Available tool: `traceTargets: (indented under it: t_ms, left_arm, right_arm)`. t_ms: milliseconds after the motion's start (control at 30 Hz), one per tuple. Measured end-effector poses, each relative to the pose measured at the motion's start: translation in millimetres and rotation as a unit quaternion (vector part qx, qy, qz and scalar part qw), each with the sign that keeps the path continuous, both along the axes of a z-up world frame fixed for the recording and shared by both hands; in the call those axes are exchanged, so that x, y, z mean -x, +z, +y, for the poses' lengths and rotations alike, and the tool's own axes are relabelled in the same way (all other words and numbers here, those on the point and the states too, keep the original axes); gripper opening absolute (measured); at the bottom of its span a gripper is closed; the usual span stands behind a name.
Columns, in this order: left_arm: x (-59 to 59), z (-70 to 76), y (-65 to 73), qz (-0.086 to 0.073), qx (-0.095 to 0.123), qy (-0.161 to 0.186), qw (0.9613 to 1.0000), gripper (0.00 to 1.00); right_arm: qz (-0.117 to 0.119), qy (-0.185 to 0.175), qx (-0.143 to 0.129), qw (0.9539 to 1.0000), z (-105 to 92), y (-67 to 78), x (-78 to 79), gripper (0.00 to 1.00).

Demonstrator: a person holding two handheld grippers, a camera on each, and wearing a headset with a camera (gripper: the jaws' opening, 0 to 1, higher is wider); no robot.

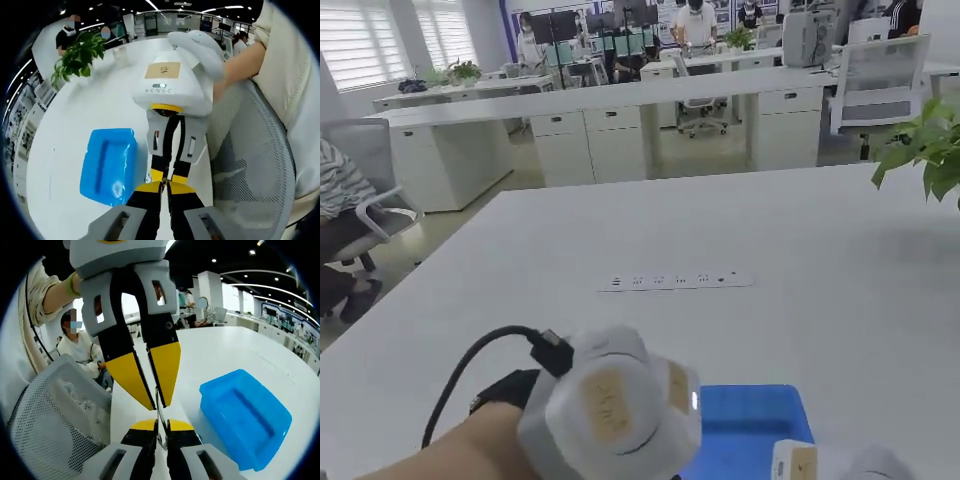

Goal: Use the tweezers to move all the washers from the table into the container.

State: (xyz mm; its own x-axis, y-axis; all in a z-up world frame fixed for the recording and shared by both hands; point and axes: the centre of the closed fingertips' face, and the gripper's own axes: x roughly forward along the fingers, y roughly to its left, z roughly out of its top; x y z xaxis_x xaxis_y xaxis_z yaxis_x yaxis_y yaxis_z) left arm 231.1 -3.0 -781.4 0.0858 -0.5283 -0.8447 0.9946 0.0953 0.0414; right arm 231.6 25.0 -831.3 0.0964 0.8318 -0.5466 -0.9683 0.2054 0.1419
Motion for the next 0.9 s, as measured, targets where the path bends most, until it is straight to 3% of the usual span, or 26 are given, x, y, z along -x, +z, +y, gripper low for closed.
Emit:
traceTargets:
  t_ms: [33,100,167,233,333,467,533,567,633,667,700,733,767,833,867,900]
  left_arm:
    - [-2.0,0.7,3.1,-0.008,0.018,0.020,0.9996,0.05]
    - [0.7,3.0,6.5,0.000,0.042,0.048,0.9980,0.10]
    - [-0.2,6.2,10.3,-0.003,0.078,0.089,0.9929,0.20]
    - [2.5,10.5,11.2,0.001,0.110,0.134,0.9848,0.31]
    - [7.8,15.5,12.3,-0.013,0.163,0.204,0.9652,0.54]
    - [21.3,22.0,6.3,-0.025,0.193,0.257,0.9465,0.68]
    - [25.3,23.6,7.3,-0.033,0.221,0.286,0.9319,0.72]
    - [27.0,24.4,9.2,-0.033,0.240,0.302,0.9219,0.74]
    - [28.7,26.3,11.2,-0.030,0.262,0.324,0.9085,0.77]
    - [28.3,28.2,12.8,-0.036,0.269,0.333,0.9028,0.80]
    - [29.8,30.6,14.1,-0.045,0.271,0.335,0.9015,0.82]
    - [29.0,33.0,15.6,-0.053,0.274,0.341,0.8978,0.84]
    - [27.0,36.8,18.7,-0.065,0.281,0.351,0.8908,0.85]
    - [24.9,40.8,23.0,-0.080,0.293,0.362,0.8814,0.87]
    - [23.1,44.1,25.3,-0.092,0.303,0.368,0.8743,0.89]
    - [22.8,46.5,25.5,-0.097,0.305,0.374,0.8706,0.90]
  right_arm:
    - [0.001,-0.005,-0.001,1.0000,-1.3,0.1,-1.1,0.03]
    - [0.009,-0.008,-0.005,0.9999,-2.8,0.3,-1.5,0.03]
    - [0.023,-0.018,-0.012,0.9995,-4.1,0.4,-3.3,0.02]
    - [0.035,-0.030,-0.017,0.9988,-5.5,0.4,-6.6,0.02]
    - [0.053,-0.039,-0.025,0.9975,-8.8,0.5,-9.7,0.02]
    - [0.071,-0.050,-0.036,0.9956,-12.2,2.3,-10.6,0.02]
    - [0.080,-0.053,-0.041,0.9945,-13.0,4.9,-10.1,0.02]
    - [0.085,-0.057,-0.045,0.9937,-14.0,6.7,-10.4,0.02]
    - [0.096,-0.063,-0.054,0.9920,-15.4,9.9,-10.8,0.02]
    - [0.105,-0.068,-0.062,0.9902,-15.7,12.6,-11.1,0.02]
    - [0.109,-0.070,-0.066,0.9894,-16.5,14.0,-11.3,0.02]
    - [0.115,-0.073,-0.070,0.9882,-17.7,16.0,-12.1,0.02]
    - [0.118,-0.076,-0.073,0.9874,-18.4,17.8,-12.7,0.02]
    - [0.127,-0.082,-0.083,0.9850,-20.3,23.1,-14.1,0.02]
    - [0.131,-0.085,-0.088,0.9837,-20.8,25.8,-14.8,0.02]
    - [0.135,-0.089,-0.093,0.9825,-22.3,29.5,-16.3,0.02]
